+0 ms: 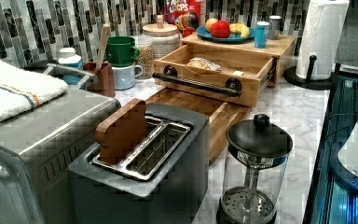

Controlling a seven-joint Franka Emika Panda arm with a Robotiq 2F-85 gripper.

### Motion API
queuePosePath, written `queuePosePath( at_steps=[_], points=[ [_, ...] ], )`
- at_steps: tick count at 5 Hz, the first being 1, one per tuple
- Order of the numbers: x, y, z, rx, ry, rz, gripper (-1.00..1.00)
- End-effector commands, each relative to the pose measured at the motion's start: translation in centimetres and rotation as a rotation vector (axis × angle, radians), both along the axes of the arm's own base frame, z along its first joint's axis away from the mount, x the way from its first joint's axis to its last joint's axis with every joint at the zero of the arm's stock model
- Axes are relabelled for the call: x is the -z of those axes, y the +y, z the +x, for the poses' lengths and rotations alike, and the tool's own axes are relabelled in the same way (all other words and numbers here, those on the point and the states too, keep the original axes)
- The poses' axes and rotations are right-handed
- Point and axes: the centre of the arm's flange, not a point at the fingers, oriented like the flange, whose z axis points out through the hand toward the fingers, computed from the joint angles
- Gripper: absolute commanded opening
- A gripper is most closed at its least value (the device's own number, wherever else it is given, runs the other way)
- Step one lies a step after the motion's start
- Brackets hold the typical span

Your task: Pick up the butter.

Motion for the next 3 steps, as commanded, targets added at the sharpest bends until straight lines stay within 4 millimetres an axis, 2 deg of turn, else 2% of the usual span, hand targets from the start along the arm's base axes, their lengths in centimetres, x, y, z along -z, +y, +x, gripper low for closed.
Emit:
queuePosePath(
  at_steps=[1, 2, 3],
  points=[
    [0.0, 0.0, 0.0, 0.002, -0.003, 0.0, -1.0],
    [1.2, -0.8, -0.6, -0.001, -0.015, -0.008, -1.0],
    [1.9, -4.6, -2.2, -0.028, -0.026, -0.008, -1.0]
  ],
)
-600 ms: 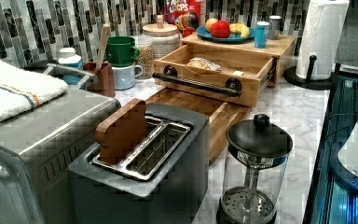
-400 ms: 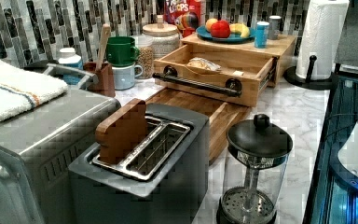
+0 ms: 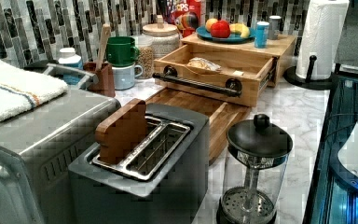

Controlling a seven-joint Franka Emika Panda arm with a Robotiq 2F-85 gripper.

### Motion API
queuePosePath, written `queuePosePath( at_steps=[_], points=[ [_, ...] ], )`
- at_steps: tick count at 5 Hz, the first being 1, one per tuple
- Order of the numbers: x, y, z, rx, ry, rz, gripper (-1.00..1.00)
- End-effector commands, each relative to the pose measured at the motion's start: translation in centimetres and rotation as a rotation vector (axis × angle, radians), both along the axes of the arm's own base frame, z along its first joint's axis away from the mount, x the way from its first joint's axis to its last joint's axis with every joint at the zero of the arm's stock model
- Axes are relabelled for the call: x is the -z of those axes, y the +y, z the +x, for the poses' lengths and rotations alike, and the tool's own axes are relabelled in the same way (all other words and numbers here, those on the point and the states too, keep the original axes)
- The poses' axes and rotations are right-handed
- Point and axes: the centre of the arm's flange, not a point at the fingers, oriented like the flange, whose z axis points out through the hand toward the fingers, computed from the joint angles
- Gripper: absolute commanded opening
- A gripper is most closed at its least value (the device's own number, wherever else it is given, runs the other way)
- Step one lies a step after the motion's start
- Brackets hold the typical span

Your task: Pick up the butter.

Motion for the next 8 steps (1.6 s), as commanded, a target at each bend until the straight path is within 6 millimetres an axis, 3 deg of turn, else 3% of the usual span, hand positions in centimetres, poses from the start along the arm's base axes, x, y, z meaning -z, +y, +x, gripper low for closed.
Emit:
queuePosePath(
  at_steps=[1, 3, 5, 6, 7, 8],
  points=[
    [0.2, -8.3, -3.5, -0.049, -0.057, 0.019, -1.0],
    [-1.0, -14.1, -5.2, -0.076, -0.077, 0.043, -1.0],
    [-0.5, -18.6, -8.0, 0.113, -0.152, 0.005, -1.0],
    [0.1, -20.1, -8.1, 0.231, -0.118, -0.016, -1.0],
    [0.6, -21.0, -8.0, 0.372, -0.086, -0.025, 0.3],
    [2.1, -22.0, -7.9, 0.47, -0.036, -0.014, 1.0]
  ],
)
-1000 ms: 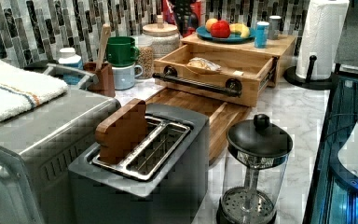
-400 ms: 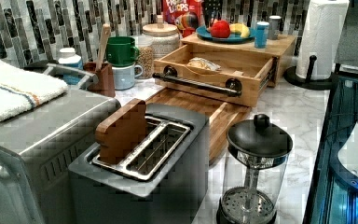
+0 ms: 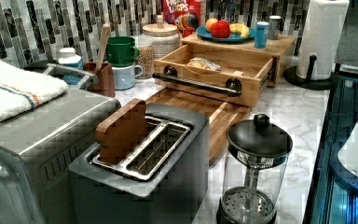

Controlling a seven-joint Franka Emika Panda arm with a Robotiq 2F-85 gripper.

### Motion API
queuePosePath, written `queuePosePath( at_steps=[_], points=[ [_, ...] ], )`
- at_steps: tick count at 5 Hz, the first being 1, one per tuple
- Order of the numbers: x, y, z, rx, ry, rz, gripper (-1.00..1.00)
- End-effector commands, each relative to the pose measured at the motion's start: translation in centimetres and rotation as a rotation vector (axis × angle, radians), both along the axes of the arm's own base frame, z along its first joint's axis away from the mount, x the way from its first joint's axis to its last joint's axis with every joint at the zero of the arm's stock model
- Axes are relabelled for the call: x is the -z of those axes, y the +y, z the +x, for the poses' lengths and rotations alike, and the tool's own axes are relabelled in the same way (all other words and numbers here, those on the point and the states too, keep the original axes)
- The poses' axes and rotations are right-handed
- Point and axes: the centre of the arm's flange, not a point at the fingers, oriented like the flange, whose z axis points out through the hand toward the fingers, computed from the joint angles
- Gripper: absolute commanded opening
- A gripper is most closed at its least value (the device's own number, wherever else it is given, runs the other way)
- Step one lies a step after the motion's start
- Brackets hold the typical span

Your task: Pick up the butter.

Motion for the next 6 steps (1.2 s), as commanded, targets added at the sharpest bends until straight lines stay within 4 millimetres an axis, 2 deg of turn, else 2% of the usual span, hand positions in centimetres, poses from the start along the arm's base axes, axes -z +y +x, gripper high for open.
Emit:
queuePosePath(
  at_steps=[1, 2, 3, 6],
  points=[
    [1.3, 1.1, 2.2, 0.184, 0.069, -0.004, 1.0],
    [3.1, -0.1, 1.4, 0.226, 0.084, -0.024, 1.0],
    [5.2, -1.2, -0.3, 0.255, 0.064, -0.025, 1.0],
    [11.0, -1.6, -1.8, 0.309, -0.033, -0.046, 1.0]
  ],
)
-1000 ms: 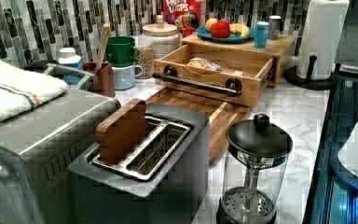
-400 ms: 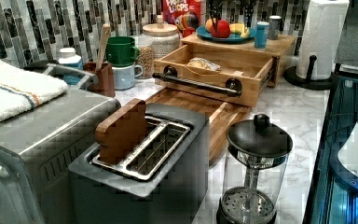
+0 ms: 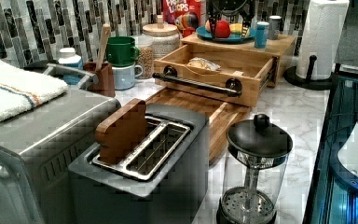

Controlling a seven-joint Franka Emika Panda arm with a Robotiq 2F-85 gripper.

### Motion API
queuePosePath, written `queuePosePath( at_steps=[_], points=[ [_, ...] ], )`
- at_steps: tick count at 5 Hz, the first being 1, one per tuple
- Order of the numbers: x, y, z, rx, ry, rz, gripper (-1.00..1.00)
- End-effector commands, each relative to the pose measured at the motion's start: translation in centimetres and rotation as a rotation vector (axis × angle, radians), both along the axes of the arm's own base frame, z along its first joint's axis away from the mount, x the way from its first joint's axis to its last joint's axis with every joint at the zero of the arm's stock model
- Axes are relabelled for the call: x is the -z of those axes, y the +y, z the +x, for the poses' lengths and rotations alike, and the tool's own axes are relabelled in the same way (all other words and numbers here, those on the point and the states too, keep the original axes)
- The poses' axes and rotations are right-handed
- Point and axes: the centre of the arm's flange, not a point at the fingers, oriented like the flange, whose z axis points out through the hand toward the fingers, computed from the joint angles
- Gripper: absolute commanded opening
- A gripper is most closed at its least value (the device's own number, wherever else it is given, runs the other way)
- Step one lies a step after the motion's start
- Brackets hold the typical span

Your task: Pick up the butter.

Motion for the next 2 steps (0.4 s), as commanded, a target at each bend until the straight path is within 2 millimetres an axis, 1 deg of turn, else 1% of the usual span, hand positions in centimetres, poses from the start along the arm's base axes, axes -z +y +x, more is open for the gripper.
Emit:
queuePosePath(
  at_steps=[1, 2],
  points=[
    [4.1, -0.7, -2.3, 0.093, -0.029, 0.041, 1.0],
    [6.3, -0.3, -2.7, 0.096, -0.052, 0.029, 1.0]
  ],
)
